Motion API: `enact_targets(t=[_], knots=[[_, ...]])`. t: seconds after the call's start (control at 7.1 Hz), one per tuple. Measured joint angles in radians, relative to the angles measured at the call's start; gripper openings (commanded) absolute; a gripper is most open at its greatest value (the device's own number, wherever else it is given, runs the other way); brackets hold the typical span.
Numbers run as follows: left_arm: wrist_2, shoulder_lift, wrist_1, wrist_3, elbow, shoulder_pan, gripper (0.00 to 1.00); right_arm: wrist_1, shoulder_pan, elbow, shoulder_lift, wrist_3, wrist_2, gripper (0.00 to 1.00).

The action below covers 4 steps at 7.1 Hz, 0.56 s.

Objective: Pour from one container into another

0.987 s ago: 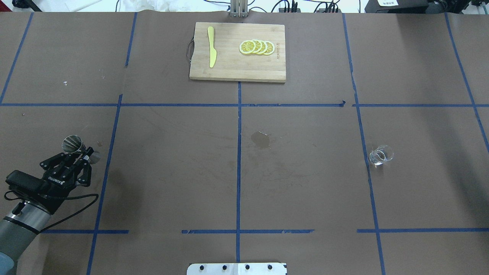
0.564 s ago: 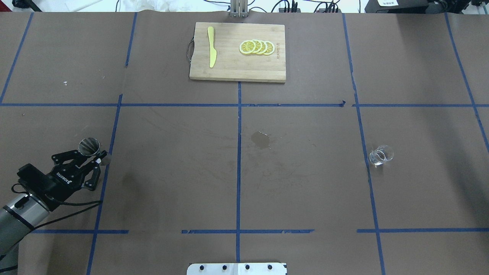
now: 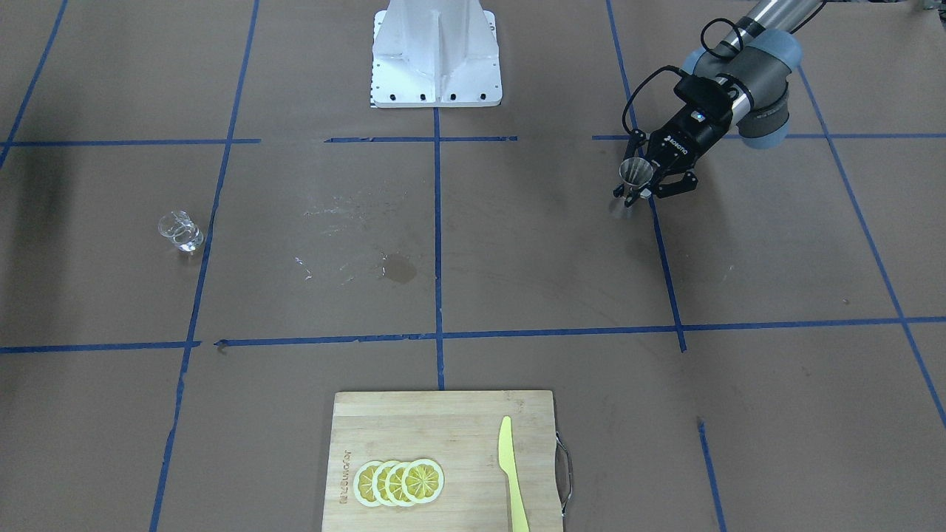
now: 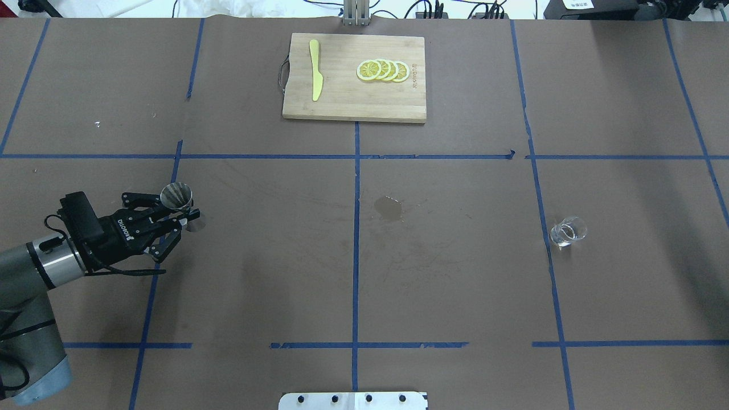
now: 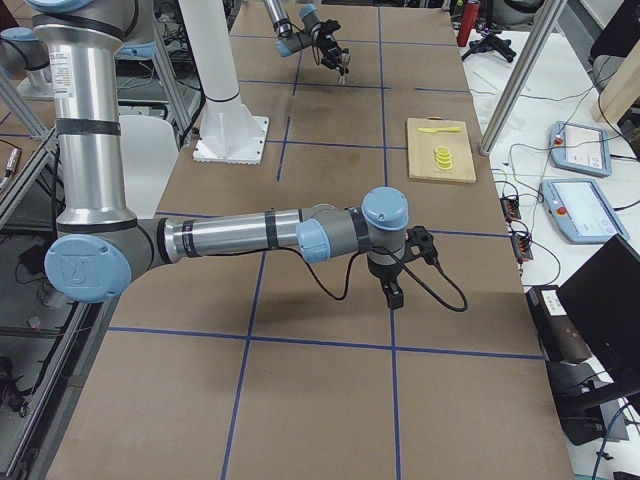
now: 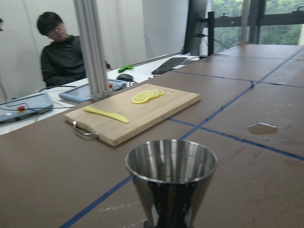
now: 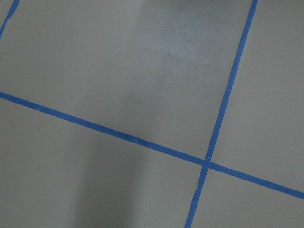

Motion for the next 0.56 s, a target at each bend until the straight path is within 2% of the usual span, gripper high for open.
enact_targets(t=[0.28, 0.56], knots=[[-0.159, -0.163, 0.129, 0.006, 0.008, -0.046, 0.00, 0.000, 0.001, 0.000, -0.001, 0.027, 0.000, 1.00], [-0.289, -0.333, 0.273, 0.106, 0.057, -0.090, 0.00, 0.000, 0.001, 0.002, -0.001, 0.035, 0.000, 1.00]])
